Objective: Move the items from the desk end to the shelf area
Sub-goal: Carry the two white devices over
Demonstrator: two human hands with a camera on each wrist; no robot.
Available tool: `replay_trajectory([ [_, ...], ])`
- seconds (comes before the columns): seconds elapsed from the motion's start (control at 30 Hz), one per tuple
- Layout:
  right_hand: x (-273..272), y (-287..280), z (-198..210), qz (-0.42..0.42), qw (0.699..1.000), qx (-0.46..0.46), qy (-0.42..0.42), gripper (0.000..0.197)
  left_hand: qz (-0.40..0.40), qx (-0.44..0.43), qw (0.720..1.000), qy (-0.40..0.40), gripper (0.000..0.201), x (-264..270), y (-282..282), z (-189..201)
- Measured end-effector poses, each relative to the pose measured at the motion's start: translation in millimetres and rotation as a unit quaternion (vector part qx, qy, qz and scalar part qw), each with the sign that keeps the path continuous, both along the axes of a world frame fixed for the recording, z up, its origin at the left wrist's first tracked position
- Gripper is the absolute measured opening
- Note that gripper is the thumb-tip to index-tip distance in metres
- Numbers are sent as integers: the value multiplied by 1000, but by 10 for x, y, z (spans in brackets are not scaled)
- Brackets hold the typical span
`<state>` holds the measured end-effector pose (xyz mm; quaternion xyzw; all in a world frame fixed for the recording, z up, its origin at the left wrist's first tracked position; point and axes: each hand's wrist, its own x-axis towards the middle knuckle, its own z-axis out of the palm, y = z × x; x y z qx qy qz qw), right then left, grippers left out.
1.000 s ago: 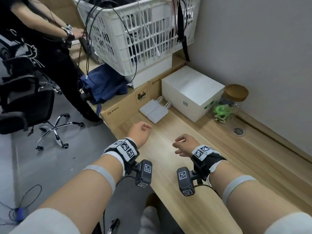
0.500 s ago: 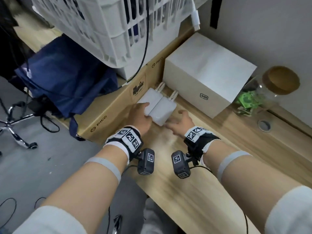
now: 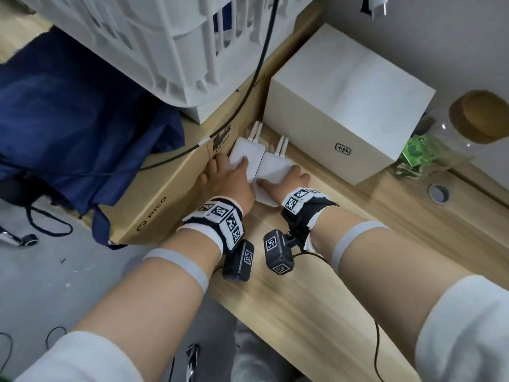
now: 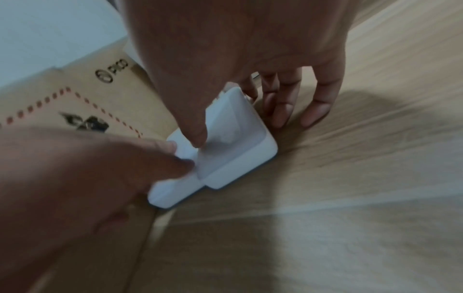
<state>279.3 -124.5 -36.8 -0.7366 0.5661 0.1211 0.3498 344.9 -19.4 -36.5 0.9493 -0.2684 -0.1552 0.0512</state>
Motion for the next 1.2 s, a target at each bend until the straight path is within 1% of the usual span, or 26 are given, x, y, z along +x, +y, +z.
replay_trajectory([
  [0.1, -57, 77, -29, 33, 999, -41, 5, 96, 9, -12, 1000, -7, 59, -23, 13, 9],
  [0.17, -79, 78, -23, 28, 999, -40, 7, 93, 11, -7, 1000, 7, 60, -27, 14, -2],
  [0.23, -129, 68, -19, 37, 998, -44, 27, 89, 2, -2, 1000, 27, 62, -32, 25, -10],
  [0.37, -420, 47, -74, 117, 986, -90, 82, 85, -37, -1, 998, 51, 62, -41, 86, 20],
  [0.43, -553, 41, -114, 110, 984, -106, 94, 81, -38, -18, 997, 60, 61, -50, 112, 40],
  [0.5, -600, 37, -126, 90, 985, -124, 82, 74, -6, -40, 997, 69, 62, -94, 109, 66],
  [0.57, -600, 18, -127, 107, 983, -128, 75, 72, 32, -61, 995, 72, 69, -163, 98, 87],
  [0.67, -636, -38, -130, 131, 982, -105, 88, 81, 62, -83, 993, 54, 78, -190, 57, 62],
  [0.7, -673, -51, -124, 133, 982, -93, 93, 84, 64, -74, 994, 57, 82, -178, 38, 68],
  [0.77, -782, -62, -117, 147, 981, -78, 101, 85, 55, -24, 995, 83, 94, -155, 2, 42],
  [0.83, -931, -74, -92, 171, 977, -68, 105, 81, 47, 23, 990, 130, 105, -231, -21, 21],
  [0.87, -1018, -85, -76, 173, 978, -54, 105, 79, 53, 26, 986, 155, 107, -314, -23, -8],
  [0.93, -1206, -117, -51, 151, 983, -13, 99, 79, 58, 24, 979, 194, 108, -532, -13, -68],
  [1.03, -1601, -168, -2, 68, 995, 32, 69, 79, 61, 6, 969, 238, 104, -919, -44, -83],
  [1.13, -2142, -214, 66, -22, 998, 63, 21, 81, 86, -54, 945, 309, 99, -1358, -175, 32],
  [1.2, -2577, -271, 130, -70, 994, 81, -26, 86, 74, -75, 928, 358, 89, -1714, -324, 142],
])
